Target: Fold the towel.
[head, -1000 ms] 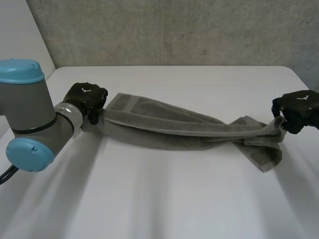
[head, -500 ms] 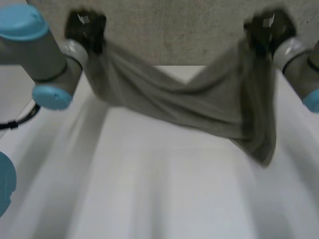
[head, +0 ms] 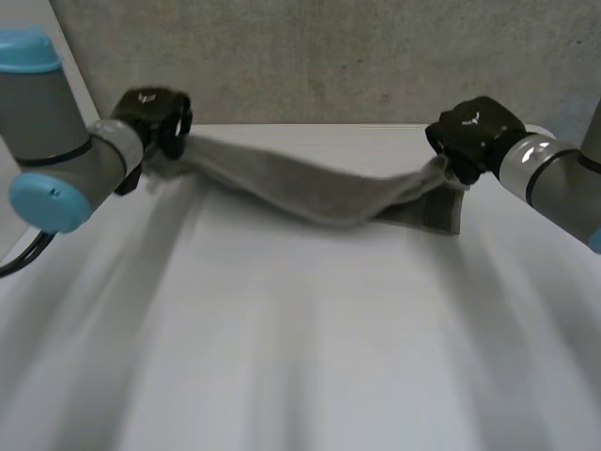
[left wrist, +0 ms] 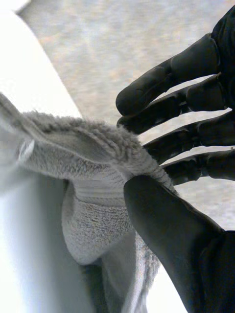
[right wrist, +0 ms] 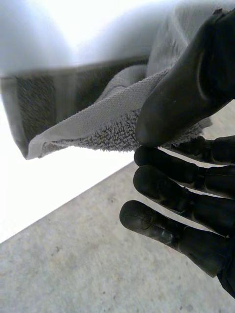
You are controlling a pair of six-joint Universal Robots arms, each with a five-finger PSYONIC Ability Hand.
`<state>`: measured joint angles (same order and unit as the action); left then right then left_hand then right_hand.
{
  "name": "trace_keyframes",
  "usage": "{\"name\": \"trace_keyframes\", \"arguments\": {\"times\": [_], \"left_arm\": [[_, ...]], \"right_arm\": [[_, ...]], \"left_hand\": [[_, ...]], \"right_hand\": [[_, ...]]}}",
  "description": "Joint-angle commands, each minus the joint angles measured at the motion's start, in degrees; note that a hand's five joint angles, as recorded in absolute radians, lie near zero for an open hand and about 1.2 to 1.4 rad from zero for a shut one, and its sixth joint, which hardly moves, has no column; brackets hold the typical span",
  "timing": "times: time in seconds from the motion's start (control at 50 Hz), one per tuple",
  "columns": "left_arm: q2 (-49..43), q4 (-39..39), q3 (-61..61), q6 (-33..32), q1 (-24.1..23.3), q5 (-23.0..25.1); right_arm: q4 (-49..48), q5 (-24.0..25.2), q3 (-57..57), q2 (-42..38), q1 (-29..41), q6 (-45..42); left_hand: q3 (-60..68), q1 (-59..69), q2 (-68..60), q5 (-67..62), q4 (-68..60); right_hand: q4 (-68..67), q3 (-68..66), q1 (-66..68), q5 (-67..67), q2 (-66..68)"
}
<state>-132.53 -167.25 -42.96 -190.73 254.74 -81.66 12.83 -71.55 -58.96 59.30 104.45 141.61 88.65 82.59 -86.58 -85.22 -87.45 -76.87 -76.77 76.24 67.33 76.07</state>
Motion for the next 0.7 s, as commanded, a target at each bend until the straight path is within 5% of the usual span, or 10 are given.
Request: {"name": "trace_keyframes", "arguments": {"times": [0.02,0.32,0.5,0.7], "left_arm": [[10.26,-4.3,-15.99,-0.43,3.22,-0.07],[27.59,-4.31,-21.81,0.18,5.77,-0.6],[20.2,1.14,-19.44,-1.13,5.77,-0.69],[1.59,7.37,-3.13,-16.06,1.83,-5.33]], "right_arm": [[-0.17,0.18,-5.72,7.83,-3.9,0.59],[4.93,0.53,-2.21,22.97,-8.21,13.96],[17.5,0.88,1.22,12.6,-6.02,2.53],[18.11,-6.49,12.61,-3.29,-1.37,-2.3]], "left_hand": [[-8.65,-2.59,6.58,15.22,7.45],[-8.65,-2.59,6.58,15.22,7.45],[-8.65,-2.59,6.58,15.22,7.45],[-8.65,-2.59,6.58,15.22,7.45]], "right_hand": [[-3.13,-3.23,3.76,2.67,3.93],[-3.13,-3.23,3.76,2.67,3.93],[-3.13,-3.23,3.76,2.67,3.93],[-3.13,-3.23,3.76,2.67,3.93]]}}
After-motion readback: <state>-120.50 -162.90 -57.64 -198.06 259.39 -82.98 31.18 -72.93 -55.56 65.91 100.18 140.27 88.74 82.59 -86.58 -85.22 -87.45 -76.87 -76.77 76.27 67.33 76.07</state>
